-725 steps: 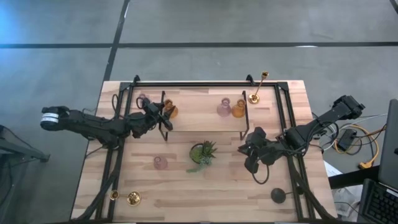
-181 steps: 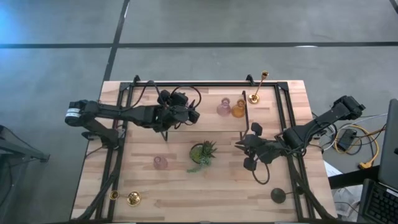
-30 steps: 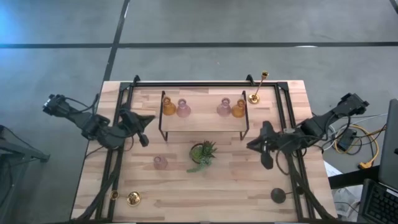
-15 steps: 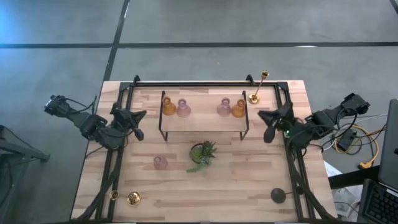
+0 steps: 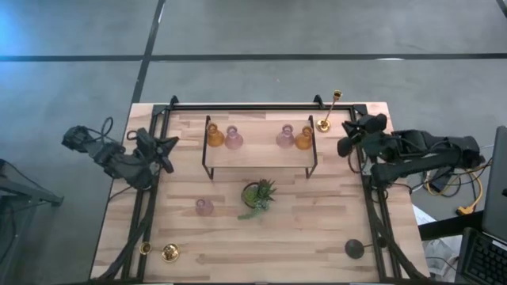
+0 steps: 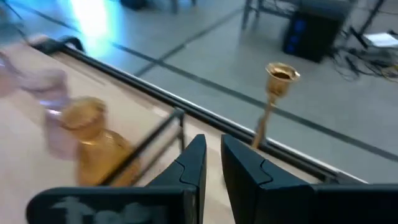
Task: Pick & Place candle stick holders
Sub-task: Put the gold candle holder on the shelf
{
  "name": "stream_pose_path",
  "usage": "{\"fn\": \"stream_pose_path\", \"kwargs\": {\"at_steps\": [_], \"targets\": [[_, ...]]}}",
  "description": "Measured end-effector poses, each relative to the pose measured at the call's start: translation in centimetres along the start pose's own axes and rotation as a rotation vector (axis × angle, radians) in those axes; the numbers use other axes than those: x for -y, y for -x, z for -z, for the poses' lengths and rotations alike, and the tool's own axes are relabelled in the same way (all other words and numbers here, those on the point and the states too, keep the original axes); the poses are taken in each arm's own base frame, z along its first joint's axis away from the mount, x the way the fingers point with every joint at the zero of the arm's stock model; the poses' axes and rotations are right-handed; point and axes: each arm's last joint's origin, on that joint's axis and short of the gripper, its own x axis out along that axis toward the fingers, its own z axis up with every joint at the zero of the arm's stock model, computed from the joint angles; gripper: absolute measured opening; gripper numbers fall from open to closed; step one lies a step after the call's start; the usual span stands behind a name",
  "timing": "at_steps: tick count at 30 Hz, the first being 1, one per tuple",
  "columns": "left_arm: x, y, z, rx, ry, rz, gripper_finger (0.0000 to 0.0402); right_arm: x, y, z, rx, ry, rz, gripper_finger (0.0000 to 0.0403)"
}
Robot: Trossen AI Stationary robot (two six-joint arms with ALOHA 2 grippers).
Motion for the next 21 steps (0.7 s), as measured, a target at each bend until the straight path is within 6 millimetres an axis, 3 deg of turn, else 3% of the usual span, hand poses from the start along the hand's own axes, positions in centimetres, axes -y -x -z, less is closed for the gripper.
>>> {"fn": "stream_pose_path", "kwargs": {"at_steps": [14,21], "targets": [[-0.1,0.0,0.1,0.008,-0.050,-0.014,0.0009,1.8,-4.2,1.4,-0.105,-0.007,0.162,0.0043],[0.0,0.0,0.2,0.003,-0.054,-0.008,0.0009,3.4,-7.0,1.9,-0.115,0.071,0.085,0.0043]]}}
